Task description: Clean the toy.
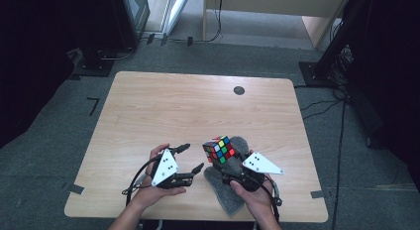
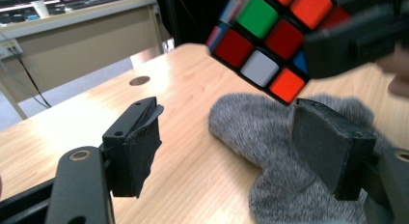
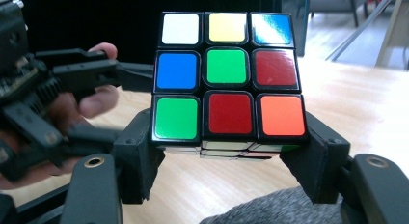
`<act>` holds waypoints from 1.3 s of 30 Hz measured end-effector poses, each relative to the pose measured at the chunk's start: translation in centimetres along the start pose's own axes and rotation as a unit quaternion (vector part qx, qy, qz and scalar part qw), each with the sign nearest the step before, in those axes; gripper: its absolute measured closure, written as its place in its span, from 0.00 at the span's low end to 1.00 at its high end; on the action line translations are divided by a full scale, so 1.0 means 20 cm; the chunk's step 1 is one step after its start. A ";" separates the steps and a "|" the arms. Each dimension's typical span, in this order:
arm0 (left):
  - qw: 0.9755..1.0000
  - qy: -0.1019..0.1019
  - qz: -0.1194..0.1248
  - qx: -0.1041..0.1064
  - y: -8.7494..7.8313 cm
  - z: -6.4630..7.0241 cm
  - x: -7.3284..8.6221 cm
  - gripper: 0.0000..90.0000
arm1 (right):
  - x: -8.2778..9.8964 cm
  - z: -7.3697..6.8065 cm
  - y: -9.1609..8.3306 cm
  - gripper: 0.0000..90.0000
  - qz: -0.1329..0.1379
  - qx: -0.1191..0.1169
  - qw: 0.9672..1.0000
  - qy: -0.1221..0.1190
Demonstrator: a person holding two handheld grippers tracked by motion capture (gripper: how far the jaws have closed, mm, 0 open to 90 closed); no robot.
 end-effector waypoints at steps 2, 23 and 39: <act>1.000 0.021 -0.011 -0.007 0.01 0.02 0.01 0.29 | 0.00 -0.01 0.01 0.39 -0.012 0.000 1.000 0.013; 0.990 0.134 -0.025 -0.037 0.03 0.11 0.03 0.36 | 0.06 -0.11 0.07 0.39 -0.090 -0.064 0.992 0.067; 0.998 0.019 -0.019 -0.065 -0.01 -0.08 0.05 0.38 | -0.04 0.11 -0.05 0.21 -0.020 -0.036 0.995 0.089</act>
Point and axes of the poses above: each handheld gripper's, and its own axes: y roughly forward along the jaws, x roughly out of its underside, z roughly to its right, the point moved 6 cm from there along y, roughly forward along the jaws, and after that the axes turned 1 degree about x, right-handed, at the moved point
